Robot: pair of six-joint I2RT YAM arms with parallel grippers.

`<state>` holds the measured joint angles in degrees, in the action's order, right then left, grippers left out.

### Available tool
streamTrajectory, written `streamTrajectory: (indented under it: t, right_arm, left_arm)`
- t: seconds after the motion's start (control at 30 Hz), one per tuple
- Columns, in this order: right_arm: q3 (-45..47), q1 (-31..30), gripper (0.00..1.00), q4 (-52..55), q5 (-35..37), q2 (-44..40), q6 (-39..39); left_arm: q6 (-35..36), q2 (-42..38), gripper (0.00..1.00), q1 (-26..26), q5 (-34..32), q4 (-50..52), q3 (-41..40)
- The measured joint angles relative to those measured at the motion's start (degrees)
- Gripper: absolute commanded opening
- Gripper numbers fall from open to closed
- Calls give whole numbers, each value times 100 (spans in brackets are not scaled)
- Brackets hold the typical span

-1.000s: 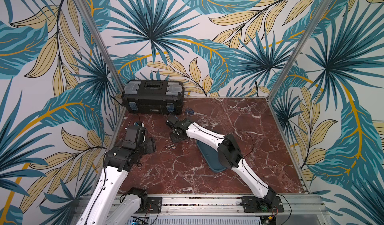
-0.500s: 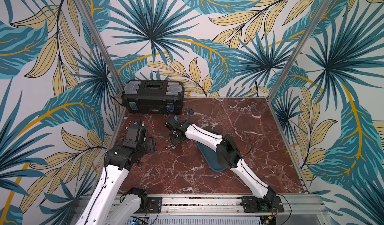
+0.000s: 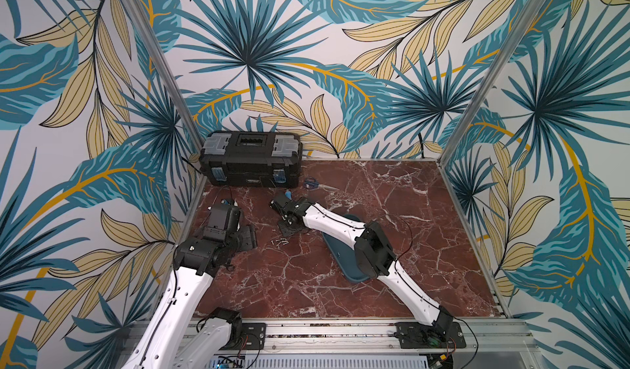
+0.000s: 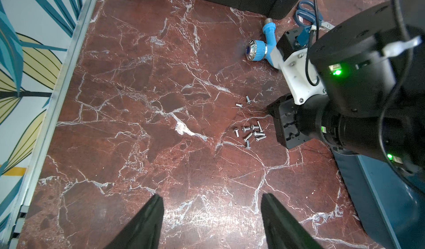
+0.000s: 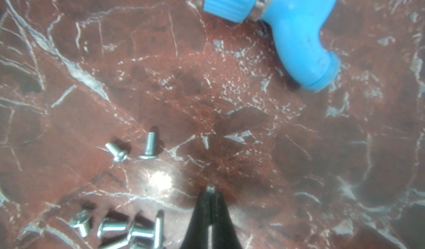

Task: Put the screws on the desktop into the storage box
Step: Pick up the screw from the center of the board, then place the screw in the storage box.

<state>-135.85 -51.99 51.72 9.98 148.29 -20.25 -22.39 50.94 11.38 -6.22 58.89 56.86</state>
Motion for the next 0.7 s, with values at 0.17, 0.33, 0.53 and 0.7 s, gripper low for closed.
streamTrajectory:
  t: [0.17, 0.33, 0.53, 0.7]
  right_arm:
    - [144, -9, 0, 0, 0, -240, 61]
    - [1014, -9, 0, -175, -17, -1279, 61]
    - [2612, -9, 0, -601, 114, -3156, 83]
    - [4356, 13, 0, -896, 492, -4621, 98]
  left_arm:
    - [-2, 201, 72, -2, 98, 4, 0]
    - [-9, 337, 72, -7, 162, 7, 2]
    - [-90, 634, 70, -13, 516, -31, 0]
    - [-367, 1182, 67, 52, 1027, -485, -151]
